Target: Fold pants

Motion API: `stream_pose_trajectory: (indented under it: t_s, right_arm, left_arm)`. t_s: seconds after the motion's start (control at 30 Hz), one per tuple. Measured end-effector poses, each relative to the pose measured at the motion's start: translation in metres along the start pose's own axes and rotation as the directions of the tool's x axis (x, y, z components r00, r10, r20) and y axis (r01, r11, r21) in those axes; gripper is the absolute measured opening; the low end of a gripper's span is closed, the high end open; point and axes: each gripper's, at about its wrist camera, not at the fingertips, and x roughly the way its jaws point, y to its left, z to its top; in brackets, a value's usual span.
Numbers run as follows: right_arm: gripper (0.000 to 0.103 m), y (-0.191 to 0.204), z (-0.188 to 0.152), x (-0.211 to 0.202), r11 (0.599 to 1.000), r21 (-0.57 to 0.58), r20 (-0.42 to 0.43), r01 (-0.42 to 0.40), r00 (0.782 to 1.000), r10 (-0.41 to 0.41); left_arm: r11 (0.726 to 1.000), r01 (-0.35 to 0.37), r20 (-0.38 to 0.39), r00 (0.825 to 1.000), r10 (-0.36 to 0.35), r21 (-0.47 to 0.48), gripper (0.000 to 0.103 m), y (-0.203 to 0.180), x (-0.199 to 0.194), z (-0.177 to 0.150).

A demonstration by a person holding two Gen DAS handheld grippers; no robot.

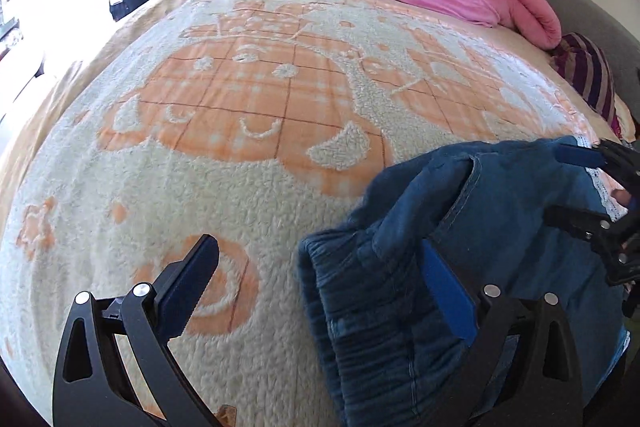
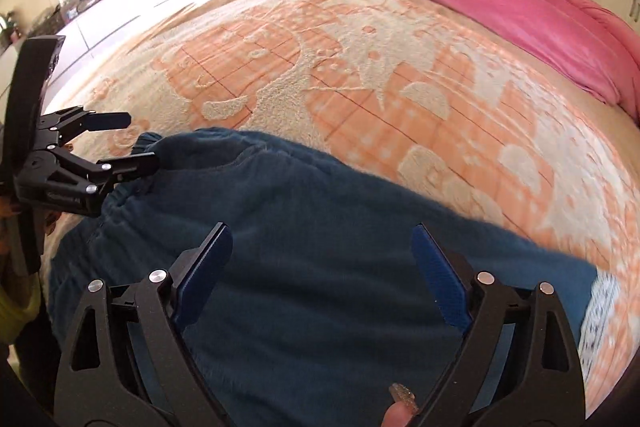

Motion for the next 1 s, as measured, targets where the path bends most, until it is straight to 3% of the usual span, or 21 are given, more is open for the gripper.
stream_pose_trajectory:
  t_s: [0.03,0.13,0.27,0.43,0.5,0.57,0.63,0.77,1.0]
  right_arm:
    - [0.085,0.001,0.005,0.004,1.000,-0.009,-0.005,-0.006,1.000,0.006]
    - [0.085,0.005,0.017,0.018,0.998,-0.056,-0.020,0.009,1.000,-0.010]
    - [0.085,0.011,0.026,0.038,0.993,-0.119,-0.077,-0.011,0.997,0.002]
    - [0.084,0.023,0.025,0.057,0.973,-0.229,-0.102,0.017,0.994,-0.041]
    - [0.069,0.027,0.024,0.060,0.973,-0.232,-0.100,-0.013,0.995,-0.011]
    - [0.024,0.034,0.022,0.055,0.969,-0.239,-0.079,-0.055,0.996,0.037]
    - [0.010,0.044,0.017,0.044,0.962,-0.270,-0.038,-0.047,0.999,0.038]
    - [0.006,0.044,0.003,0.015,0.974,-0.220,0.028,-0.052,0.998,0.060]
    - [0.005,0.043,-0.031,-0.053,0.978,-0.175,0.154,-0.111,0.978,0.139]
  left_arm:
    - [1.000,0.013,-0.001,1.000,-0.013,0.007,0.096,0.000,0.002,0.000]
    - [0.998,0.061,-0.010,0.998,-0.061,0.023,0.059,-0.004,0.012,0.000]
    - [0.995,0.090,0.009,0.996,-0.090,0.031,0.040,-0.004,0.015,-0.001]
    - [0.992,0.120,0.096,0.988,-0.124,0.043,0.037,-0.006,-0.009,-0.001]
    - [0.991,0.123,0.123,0.984,-0.130,0.059,0.036,-0.009,-0.017,-0.003]
    - [0.990,0.116,0.139,0.982,-0.126,0.082,0.036,-0.013,-0.023,-0.005]
    - [0.991,0.084,0.153,0.983,-0.099,0.105,0.036,-0.016,-0.026,-0.008]
    - [0.991,0.103,0.174,0.978,-0.117,0.087,0.037,-0.010,-0.037,-0.013]
    - [0.983,0.127,0.232,0.960,-0.155,0.131,0.039,-0.022,-0.075,-0.031]
